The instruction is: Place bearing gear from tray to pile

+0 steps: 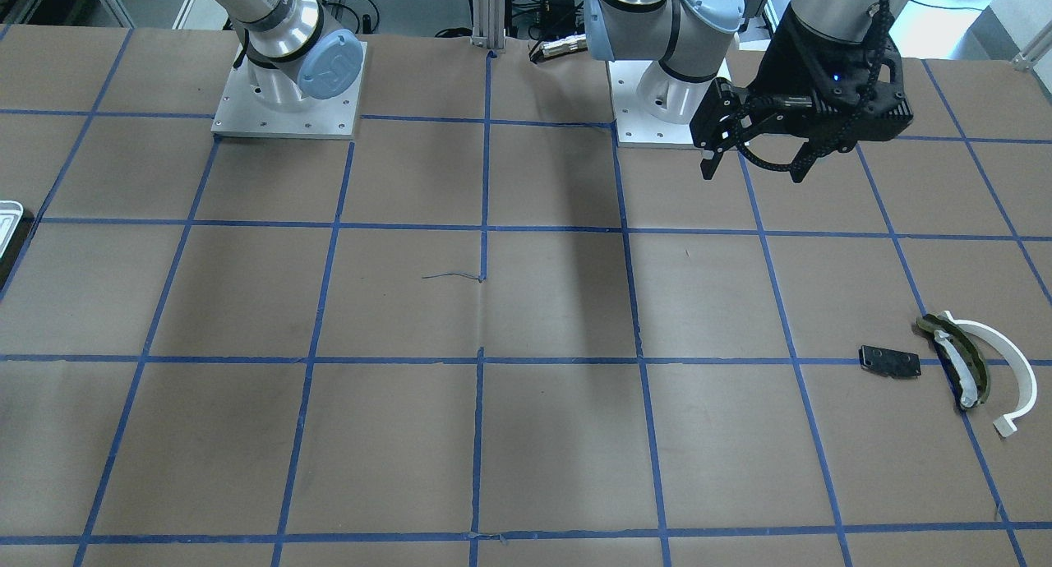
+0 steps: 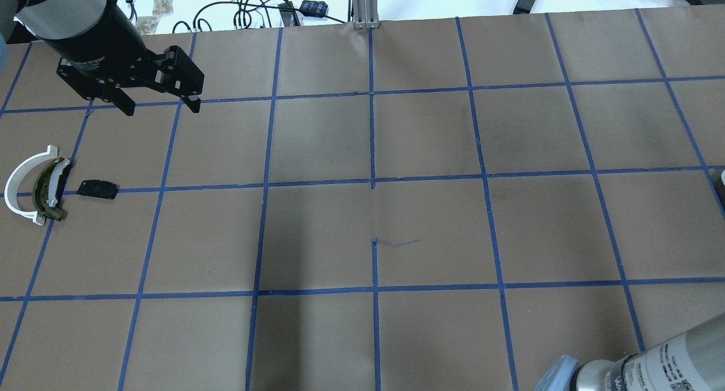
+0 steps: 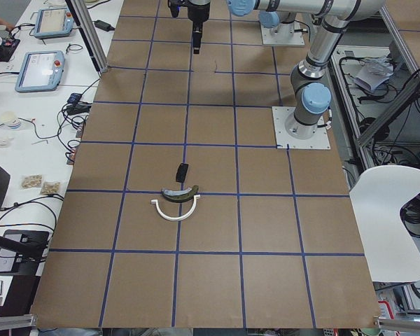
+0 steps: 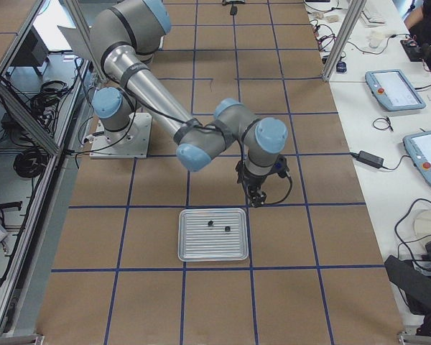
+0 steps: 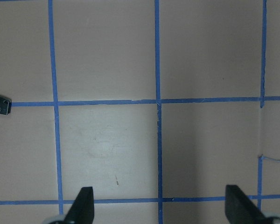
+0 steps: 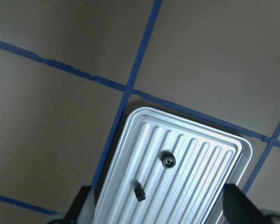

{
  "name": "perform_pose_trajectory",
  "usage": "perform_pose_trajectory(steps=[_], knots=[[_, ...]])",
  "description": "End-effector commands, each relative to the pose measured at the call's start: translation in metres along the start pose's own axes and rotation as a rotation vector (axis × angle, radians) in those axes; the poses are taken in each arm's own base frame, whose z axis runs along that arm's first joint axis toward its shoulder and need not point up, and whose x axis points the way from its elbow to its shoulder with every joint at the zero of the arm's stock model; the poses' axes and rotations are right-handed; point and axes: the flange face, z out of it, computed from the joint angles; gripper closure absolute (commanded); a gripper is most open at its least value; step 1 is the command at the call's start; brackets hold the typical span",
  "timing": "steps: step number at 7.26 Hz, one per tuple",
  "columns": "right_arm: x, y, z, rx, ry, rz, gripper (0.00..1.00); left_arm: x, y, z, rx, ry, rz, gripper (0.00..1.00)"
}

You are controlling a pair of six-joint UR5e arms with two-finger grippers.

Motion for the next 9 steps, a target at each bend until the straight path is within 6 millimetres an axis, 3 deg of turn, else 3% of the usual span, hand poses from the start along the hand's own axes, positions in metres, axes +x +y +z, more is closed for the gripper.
perform_pose_trajectory(steps=[1,2,3,5,9], knots=[[0.043,0.023,0.087,0.055,-0.045,0.009,0.04,0.0,0.001,0.0,0.0,0.001,0.0,0.0],[0.047,0.022,0.106,0.052,-0.041,0.049,0.04,0.001,0.0,0.001,-0.002,0.0,0.001,0.0],[0.036,0.024,0.127,0.029,-0.074,0.145,0.05,0.001,0.001,0.0,-0.002,0.001,0.001,0.0],[0.025,0.028,0.149,0.046,-0.018,0.183,0.05,0.001,0.005,0.004,-0.008,0.0,0.001,0.0],[0.028,0.044,0.148,0.009,-0.031,0.149,0.09,0.001,0.012,0.005,-0.008,0.0,0.001,0.0]])
